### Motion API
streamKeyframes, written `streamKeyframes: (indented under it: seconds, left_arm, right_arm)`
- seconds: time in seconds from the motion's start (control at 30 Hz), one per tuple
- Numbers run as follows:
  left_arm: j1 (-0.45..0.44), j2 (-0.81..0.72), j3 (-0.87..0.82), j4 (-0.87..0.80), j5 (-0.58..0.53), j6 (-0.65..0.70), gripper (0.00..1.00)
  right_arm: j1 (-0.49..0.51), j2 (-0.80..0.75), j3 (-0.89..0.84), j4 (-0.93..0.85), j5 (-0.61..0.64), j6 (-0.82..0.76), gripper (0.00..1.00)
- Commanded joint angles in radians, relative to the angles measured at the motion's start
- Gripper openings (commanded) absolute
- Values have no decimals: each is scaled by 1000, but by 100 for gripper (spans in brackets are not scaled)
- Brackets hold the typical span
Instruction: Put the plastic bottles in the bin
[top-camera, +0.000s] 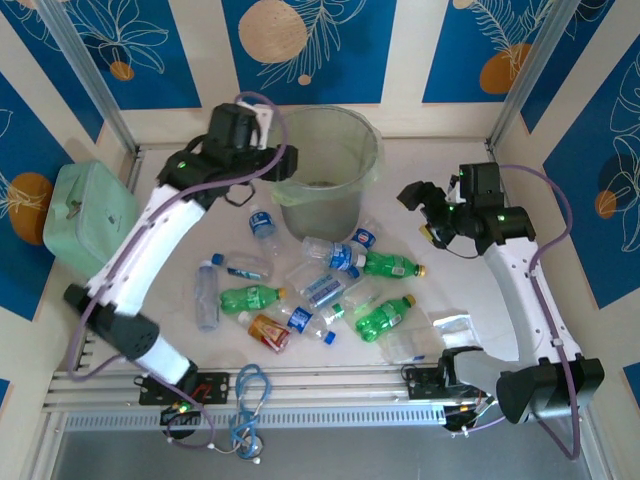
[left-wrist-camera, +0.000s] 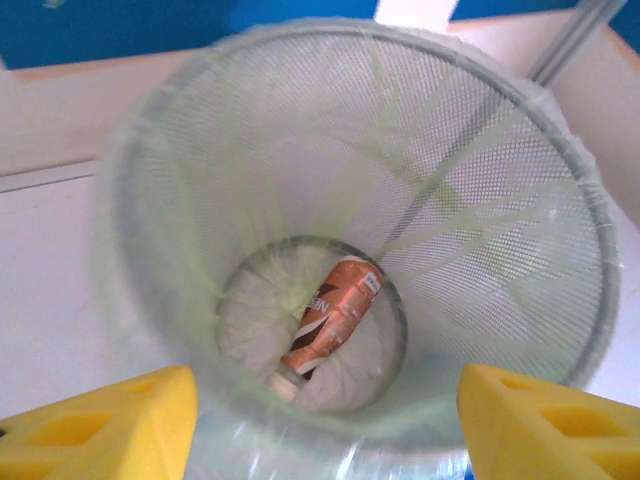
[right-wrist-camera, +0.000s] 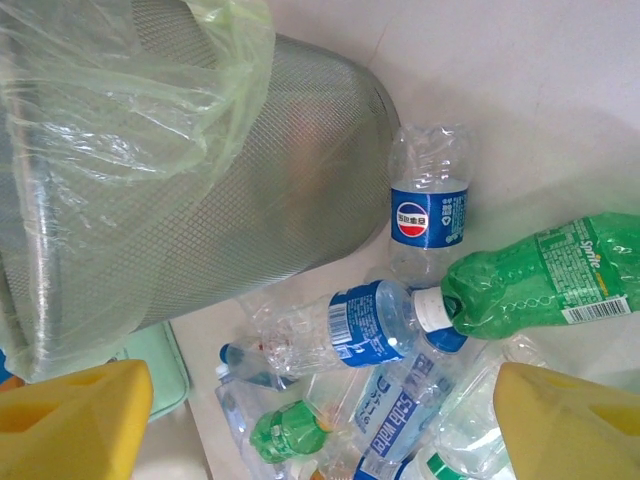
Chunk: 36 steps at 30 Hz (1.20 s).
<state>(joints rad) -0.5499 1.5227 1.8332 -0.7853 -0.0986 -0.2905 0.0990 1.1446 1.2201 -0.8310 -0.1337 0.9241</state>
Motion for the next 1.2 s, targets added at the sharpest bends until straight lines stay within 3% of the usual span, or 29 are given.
streamKeyframes:
  seconds: [0.0,0.27,0.5,0.8,1.17]
  left_arm:
    - [66,-136,-120,7,-76,-71,69]
    - [237,-376,-559,-122,-93,-231,70]
    - [312,-395,-868,-77,-39,-320,70]
    - [349,-308,-999,34,-52,-284,77]
    - [411,-131,-1008,115,-45,-321,68]
  right_arm:
    - [12,-10,-18,-4,-4,0,89]
    - [113,0,-11,9,39,-50,89]
    - [194,32,-36,39,41,-28,89]
    - [274,33,-73,58,68,2,89]
    - [304,11,-80,43,91,15,89]
